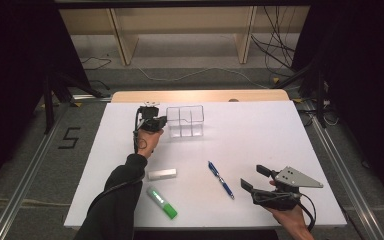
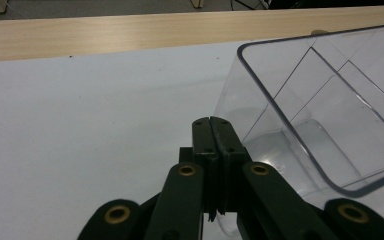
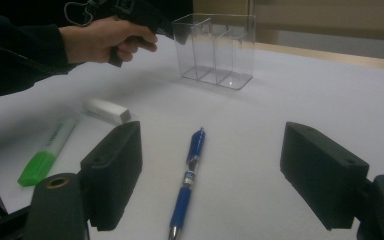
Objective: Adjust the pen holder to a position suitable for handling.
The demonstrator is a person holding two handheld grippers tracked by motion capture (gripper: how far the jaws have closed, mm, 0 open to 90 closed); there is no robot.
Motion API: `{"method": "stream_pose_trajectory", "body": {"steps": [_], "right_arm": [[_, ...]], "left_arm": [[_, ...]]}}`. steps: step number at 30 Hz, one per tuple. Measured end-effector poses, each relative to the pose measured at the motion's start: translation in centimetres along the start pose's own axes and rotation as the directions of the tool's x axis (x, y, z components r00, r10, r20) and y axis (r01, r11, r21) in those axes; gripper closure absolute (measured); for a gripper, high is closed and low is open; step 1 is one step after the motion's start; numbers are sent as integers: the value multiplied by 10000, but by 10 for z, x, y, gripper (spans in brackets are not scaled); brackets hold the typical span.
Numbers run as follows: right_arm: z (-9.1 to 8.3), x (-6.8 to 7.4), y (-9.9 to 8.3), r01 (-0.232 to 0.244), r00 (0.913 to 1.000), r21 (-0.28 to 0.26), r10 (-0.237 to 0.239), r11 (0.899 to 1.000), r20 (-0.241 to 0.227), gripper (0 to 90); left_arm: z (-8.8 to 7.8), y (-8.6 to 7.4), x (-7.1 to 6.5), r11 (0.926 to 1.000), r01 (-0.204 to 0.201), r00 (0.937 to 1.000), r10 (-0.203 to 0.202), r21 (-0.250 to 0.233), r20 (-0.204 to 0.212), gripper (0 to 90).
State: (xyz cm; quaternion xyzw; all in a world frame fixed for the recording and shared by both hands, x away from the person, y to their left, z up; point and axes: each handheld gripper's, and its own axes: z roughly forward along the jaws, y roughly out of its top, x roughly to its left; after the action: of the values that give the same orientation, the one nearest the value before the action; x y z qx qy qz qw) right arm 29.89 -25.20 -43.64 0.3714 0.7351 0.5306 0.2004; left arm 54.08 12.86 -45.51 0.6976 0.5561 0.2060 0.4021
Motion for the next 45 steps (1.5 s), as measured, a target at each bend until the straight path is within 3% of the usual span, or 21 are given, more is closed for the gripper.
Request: {"method": "stream_pose_trajectory", "body": {"steps": [19, 29, 32, 36, 40, 45], "right_arm": [[0, 0, 0, 20, 10000, 7, -20, 10000, -35, 257], [0, 0, 0, 40, 10000, 6, -40, 10000, -51, 256], [0, 0, 0, 23, 10000, 8, -23, 10000, -72, 257], [0, 0, 0, 13, 10000, 24, -13, 10000, -57, 256], [0, 0, 0, 21, 10000, 14, -21, 10000, -59, 257], [1, 1, 0, 60, 10000, 57, -60, 10000, -15, 257]], "left_arm": [[14, 8, -27, 9998, -187, 9998, 187, 22, 106, 895], [18, 10, -34, 9997, -244, 9996, 243, 28, 135, 895], [18, 9, -34, 9994, -334, 9993, 333, 59, 147, 894], [11, 10, -29, 10000, -53, 9999, 52, 33, 145, 886], [3, 10, -23, 9994, 8, 9998, -15, 335, 194, 849], [-12, 8, -16, 9987, -247, 9993, 235, 436, 281, 768]]}}
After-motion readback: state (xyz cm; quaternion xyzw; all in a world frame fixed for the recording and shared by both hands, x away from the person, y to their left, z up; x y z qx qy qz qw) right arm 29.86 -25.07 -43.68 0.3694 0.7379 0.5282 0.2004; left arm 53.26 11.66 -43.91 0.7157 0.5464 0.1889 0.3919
